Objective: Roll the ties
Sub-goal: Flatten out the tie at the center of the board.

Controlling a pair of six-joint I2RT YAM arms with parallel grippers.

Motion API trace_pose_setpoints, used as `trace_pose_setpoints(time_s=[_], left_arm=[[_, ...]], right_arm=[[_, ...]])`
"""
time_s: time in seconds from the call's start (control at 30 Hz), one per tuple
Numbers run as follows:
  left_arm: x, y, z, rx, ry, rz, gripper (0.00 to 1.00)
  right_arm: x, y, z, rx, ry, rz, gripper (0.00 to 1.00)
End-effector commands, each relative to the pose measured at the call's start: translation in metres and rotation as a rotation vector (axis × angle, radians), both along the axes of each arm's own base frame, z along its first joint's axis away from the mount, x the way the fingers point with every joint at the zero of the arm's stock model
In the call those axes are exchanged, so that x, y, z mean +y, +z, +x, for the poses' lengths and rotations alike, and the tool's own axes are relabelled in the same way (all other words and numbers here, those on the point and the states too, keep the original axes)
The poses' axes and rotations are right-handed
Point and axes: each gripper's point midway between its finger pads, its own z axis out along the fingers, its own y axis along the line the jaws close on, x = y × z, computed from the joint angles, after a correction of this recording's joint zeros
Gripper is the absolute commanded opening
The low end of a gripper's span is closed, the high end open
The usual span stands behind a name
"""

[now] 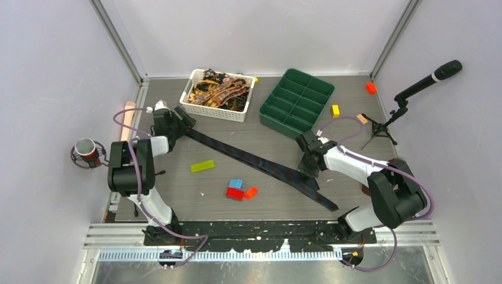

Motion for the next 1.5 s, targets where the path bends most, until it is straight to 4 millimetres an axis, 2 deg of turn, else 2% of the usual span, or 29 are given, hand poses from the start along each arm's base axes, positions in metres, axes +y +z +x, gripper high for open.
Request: trace_pose_setpoints(time_s=[0.0,0.23,0.5,0.67,0.97,1.13,1.3,1.47], left_arm=[[-0.001,0.019,0.022,-0.105,-0.015,0.007,0.69],[-0.008,0.009,0.020,-0.104,-0.041,-0.027,0.65],[-0.016,-0.007,0.008,-0.077,-0.054,-0.071,0.63],[-0.023,-0.009,0.004,-0.065,-0.073,-0.114,0.61],[-0.040,-0.014,-0.003,-0.042,-0.109,-0.178,0.63],[-0.049,-0.022,-0.009,-0.013,-0.115,-0.208,0.62],[-0.054,-0.031,-0.014,0.009,-0.119,-0.229,0.53],[-0.054,-0.030,-0.012,-0.001,-0.115,-0.234,0.30]], right_arm=[[-0.014,-0.024,-0.011,0.050,-0.025,-0.057,0.00],[-0.013,-0.023,-0.010,0.046,-0.027,-0.053,0.00],[-0.013,-0.022,-0.010,0.040,-0.029,-0.049,0.00],[-0.013,-0.022,-0.010,0.039,-0.031,-0.047,0.00],[-0.012,-0.022,-0.009,0.040,-0.029,-0.042,0.00],[-0.011,-0.020,-0.009,0.037,-0.026,-0.040,0.00],[-0.011,-0.021,-0.010,0.038,-0.028,-0.039,0.00],[-0.012,-0.021,-0.010,0.038,-0.029,-0.042,0.00]])
